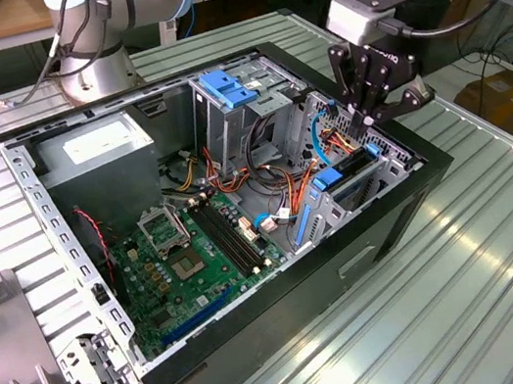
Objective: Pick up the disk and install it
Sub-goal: 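Insert the second disk wire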
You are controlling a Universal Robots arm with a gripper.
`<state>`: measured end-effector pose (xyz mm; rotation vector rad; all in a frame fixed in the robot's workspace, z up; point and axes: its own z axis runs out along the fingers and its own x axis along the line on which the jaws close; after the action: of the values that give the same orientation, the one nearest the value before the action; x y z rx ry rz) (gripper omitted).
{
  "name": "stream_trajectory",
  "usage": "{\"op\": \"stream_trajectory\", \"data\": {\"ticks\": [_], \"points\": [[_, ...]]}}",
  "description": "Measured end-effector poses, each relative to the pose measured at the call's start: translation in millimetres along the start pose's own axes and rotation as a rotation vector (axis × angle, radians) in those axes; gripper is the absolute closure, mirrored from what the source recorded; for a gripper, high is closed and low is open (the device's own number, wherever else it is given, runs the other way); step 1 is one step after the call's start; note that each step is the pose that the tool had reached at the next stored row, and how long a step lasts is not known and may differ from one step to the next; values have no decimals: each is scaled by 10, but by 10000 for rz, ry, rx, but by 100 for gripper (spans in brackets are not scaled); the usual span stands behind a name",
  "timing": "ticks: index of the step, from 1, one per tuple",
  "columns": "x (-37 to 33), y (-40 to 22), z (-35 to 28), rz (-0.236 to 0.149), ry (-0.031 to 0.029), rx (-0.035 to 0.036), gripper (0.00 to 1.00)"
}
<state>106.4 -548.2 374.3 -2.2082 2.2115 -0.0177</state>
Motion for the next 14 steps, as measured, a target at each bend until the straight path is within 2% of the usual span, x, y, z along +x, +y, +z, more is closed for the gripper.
{"op": "stream_trajectory", "data": {"ticks": [5,9,14], "points": [[-12,-3,-125,-1,-2,-9,89],[-13,0,-131,-1,-41,-48,89],[-14,21,-167,-2,-41,-49,89]]}}
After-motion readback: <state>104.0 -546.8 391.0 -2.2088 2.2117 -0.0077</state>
